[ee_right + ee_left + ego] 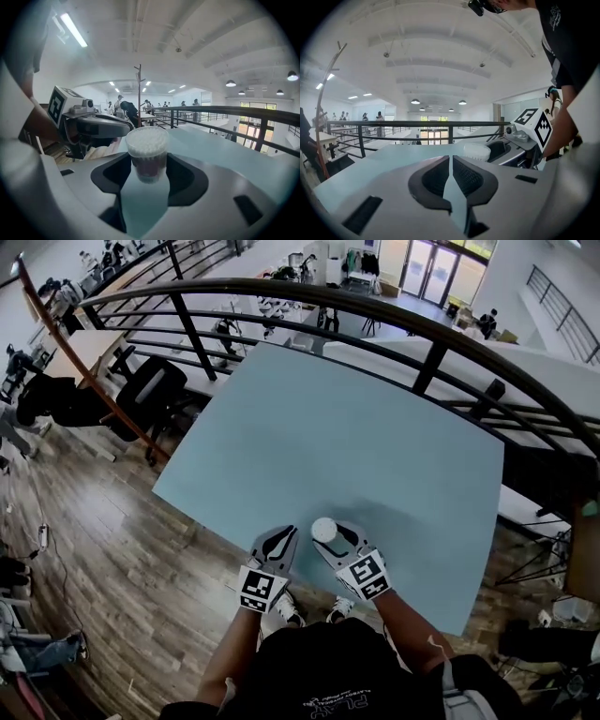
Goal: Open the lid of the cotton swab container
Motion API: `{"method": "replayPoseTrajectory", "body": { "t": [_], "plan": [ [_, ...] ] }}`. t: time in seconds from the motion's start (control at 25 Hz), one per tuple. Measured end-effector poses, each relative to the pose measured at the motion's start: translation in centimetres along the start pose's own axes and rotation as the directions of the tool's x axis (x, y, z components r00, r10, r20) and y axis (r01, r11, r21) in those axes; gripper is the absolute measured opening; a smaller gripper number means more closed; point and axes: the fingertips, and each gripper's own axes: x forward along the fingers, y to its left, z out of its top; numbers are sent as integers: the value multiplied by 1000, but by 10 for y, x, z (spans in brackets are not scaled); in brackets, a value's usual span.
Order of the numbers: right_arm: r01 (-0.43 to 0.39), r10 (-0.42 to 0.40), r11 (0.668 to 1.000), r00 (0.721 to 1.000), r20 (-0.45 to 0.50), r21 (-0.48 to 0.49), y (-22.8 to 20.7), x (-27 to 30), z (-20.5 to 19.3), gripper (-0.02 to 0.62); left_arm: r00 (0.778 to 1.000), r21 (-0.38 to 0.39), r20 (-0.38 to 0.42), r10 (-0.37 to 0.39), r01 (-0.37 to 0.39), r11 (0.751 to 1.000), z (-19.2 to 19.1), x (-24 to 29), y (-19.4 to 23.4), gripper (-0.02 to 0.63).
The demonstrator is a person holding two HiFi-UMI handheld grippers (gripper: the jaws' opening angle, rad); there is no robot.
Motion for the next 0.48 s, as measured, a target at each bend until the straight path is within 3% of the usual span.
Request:
{"method": "replayPoseTrajectory", "body": {
  "t": [0.48],
  "plan": [
    [-19,20,999,999,26,-25,0,-8,32,244,997,138,51,-58,51,989,43,-3,-9,37]
  ]
}}
